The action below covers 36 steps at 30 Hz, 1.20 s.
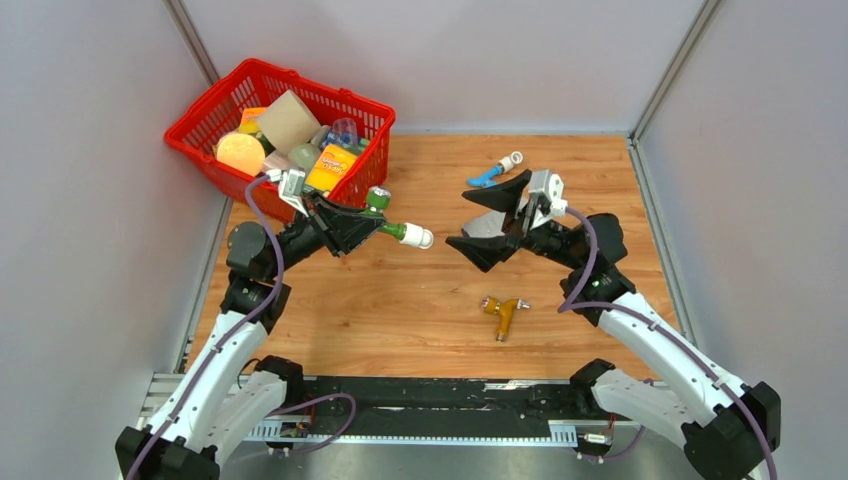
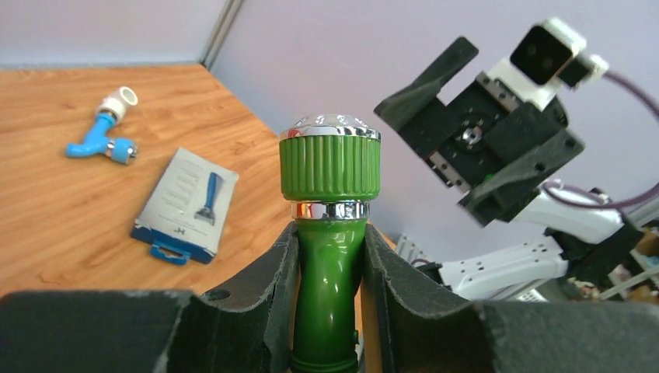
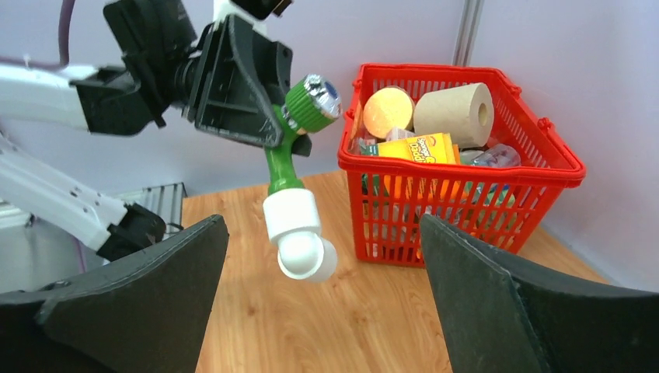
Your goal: Install the water faucets
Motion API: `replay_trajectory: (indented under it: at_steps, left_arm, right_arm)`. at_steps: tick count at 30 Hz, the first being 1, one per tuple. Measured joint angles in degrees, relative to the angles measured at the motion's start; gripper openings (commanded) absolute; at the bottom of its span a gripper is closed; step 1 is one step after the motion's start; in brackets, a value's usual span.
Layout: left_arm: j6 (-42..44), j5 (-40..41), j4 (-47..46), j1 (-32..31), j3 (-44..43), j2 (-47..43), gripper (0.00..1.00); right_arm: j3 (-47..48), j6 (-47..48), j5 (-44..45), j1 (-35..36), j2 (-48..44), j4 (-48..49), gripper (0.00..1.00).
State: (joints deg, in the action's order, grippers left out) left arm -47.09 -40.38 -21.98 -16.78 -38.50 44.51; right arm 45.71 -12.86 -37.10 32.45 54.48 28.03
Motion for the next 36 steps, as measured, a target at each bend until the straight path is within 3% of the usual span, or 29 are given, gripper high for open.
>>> replay_trajectory:
  at_steps: [6, 14, 21, 29, 31, 36]
  left_arm:
    - [-6.78, 0.0, -0.13, 0.0, 0.0, 1.31, 0.0]
    - [-12.68, -0.24, -1.88, 0.0, 0.0, 2.12, 0.0]
    - [-14.73, -1.16, -3.26, 0.0, 0.0, 2.1, 0.0]
    - [-14.82, -1.53, -3.58, 0.0, 0.0, 2.05, 0.0]
    - [-14.8, -1.53, -3.58, 0.0, 0.0, 2.05, 0.0]
    - [-14.29, -1.6, -5.9, 0.02, 0.52, 1.99, 0.0]
  right_arm:
    - [-5.01, 12.11, 0.79, 5.53, -0.63, 1.81, 0.97]
    - [-5.4, 28.68, 9.49, 18.58, 1.92, 3.43, 0.88]
    - [-5.4, 33.62, 15.17, 20.31, 8.9, 5.49, 0.78]
    - [-5.38, 34.14, 16.24, 20.37, 9.9, 9.42, 0.68]
    - [-5.27, 33.83, 16.2, 20.37, 9.97, 9.88, 0.56]
    - [-3.19, 30.27, 15.89, 20.39, 10.88, 8.26, 0.03]
